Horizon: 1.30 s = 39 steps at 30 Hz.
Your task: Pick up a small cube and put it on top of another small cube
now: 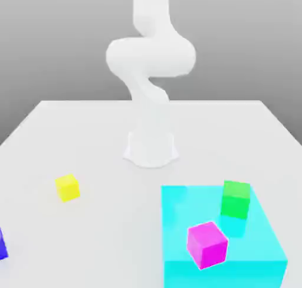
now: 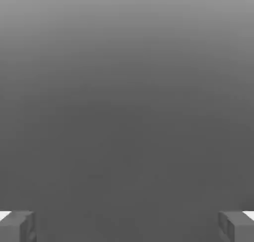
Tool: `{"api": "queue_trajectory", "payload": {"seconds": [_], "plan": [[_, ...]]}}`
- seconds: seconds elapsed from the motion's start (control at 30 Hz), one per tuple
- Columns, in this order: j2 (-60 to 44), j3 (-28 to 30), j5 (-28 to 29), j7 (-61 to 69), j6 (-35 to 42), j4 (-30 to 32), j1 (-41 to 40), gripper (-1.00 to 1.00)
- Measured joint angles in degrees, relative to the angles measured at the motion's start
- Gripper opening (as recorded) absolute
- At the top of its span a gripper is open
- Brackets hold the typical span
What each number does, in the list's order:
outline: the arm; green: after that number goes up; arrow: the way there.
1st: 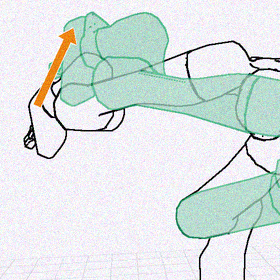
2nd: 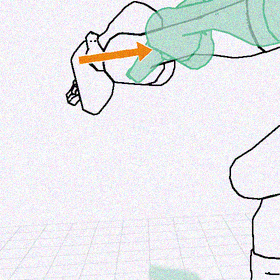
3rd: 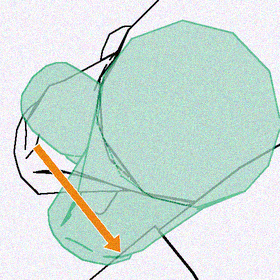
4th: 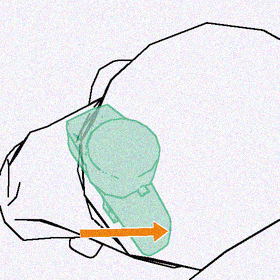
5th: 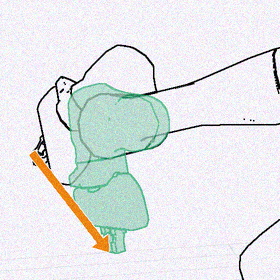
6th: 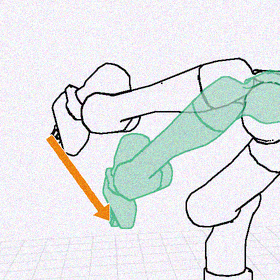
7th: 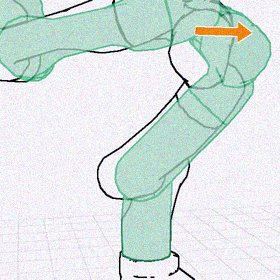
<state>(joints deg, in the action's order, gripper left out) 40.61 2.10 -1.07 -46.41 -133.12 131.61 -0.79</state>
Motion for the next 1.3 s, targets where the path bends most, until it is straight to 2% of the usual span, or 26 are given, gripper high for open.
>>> {"api": "queue_trajectory", "payload": {"seconds": [0.6, 0.97, 1.13, 1.17, 1.3], "plan": [[-37.74, 14.10, -10.12, -2.43, -9.61, -1.24, -8.03, 0.00], [-60.21, 18.54, -14.48, -5.10, -15.64, -1.90, -16.19, 0.00], [-70.62, 15.05, -19.59, -2.12, -22.22, -3.84, -20.22, 0.00], [-71.66, 14.43, -20.14, -1.73, -22.99, -4.09, -20.75, -1.00], [-71.66, 14.42, -20.15, -1.72, -23.00, -4.09, -20.75, -1.00]]}}
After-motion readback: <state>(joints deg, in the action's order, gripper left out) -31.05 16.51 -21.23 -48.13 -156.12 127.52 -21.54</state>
